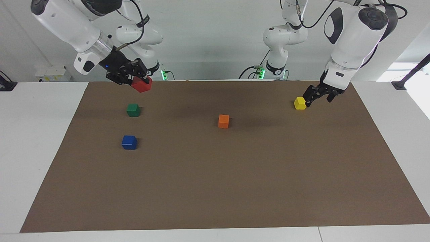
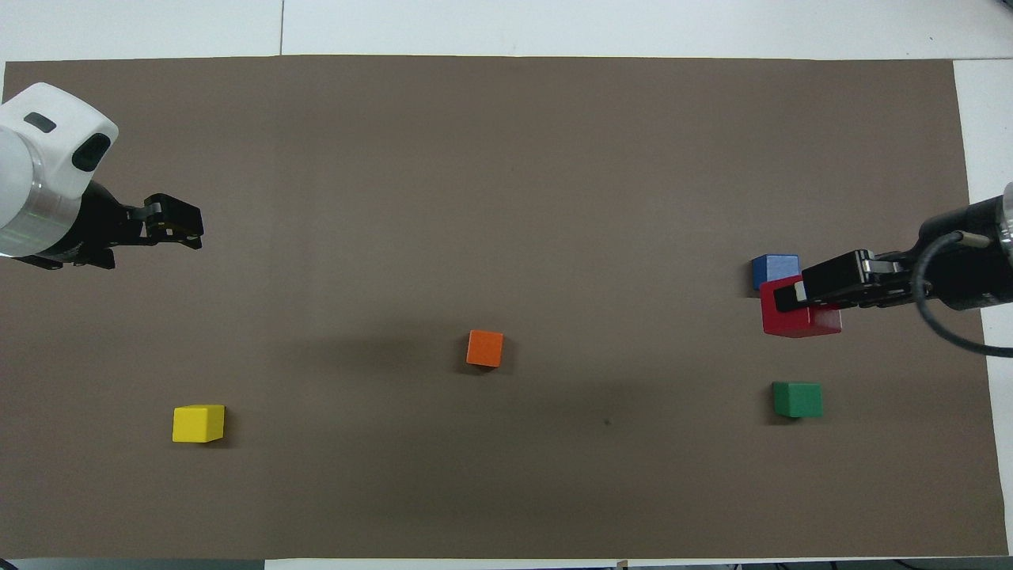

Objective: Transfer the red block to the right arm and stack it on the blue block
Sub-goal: 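Carry the red cube with the right gripper over the blue cube, then lower the red cube onto the blue cube with the right gripper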

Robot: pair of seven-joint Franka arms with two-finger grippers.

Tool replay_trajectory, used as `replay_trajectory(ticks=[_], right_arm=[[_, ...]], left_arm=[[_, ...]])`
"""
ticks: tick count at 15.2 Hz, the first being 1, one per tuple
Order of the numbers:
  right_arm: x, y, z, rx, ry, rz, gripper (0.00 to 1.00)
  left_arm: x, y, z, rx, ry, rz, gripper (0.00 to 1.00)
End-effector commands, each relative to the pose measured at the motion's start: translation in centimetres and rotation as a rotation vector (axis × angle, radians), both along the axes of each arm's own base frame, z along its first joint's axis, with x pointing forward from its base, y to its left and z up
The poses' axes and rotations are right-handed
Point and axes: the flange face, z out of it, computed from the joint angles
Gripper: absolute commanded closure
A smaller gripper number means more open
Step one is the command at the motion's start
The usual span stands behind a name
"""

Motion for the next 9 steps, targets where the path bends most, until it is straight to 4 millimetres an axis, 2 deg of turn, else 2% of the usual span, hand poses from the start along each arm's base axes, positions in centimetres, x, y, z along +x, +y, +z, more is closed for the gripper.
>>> replay_trajectory(ticks=[1,3,6,9], right_arm=[[0.4,0.7,-1.6,-0.189,-0.047,0.024,1.00],[1.1,-0.2,-3.7,-0.270,-0.065,0.030,1.00],[2.5,-1.1,-8.2,-0.367,-0.079,0.000,1.00],[4.2,-1.7,-12.1,-0.393,-0.112,-0.018,1.00]], left_arm=[[-0.1,-0.2,0.8,-0.021,-0.019,-0.033,0.00],[-0.1,-0.1,0.8,-0.028,-0.014,-0.034,0.00],[-0.1,0.2,0.9,-0.074,-0.011,-0.021,0.00],[-0.2,-0.2,0.8,-0.069,-0.011,-0.029,0.00]])
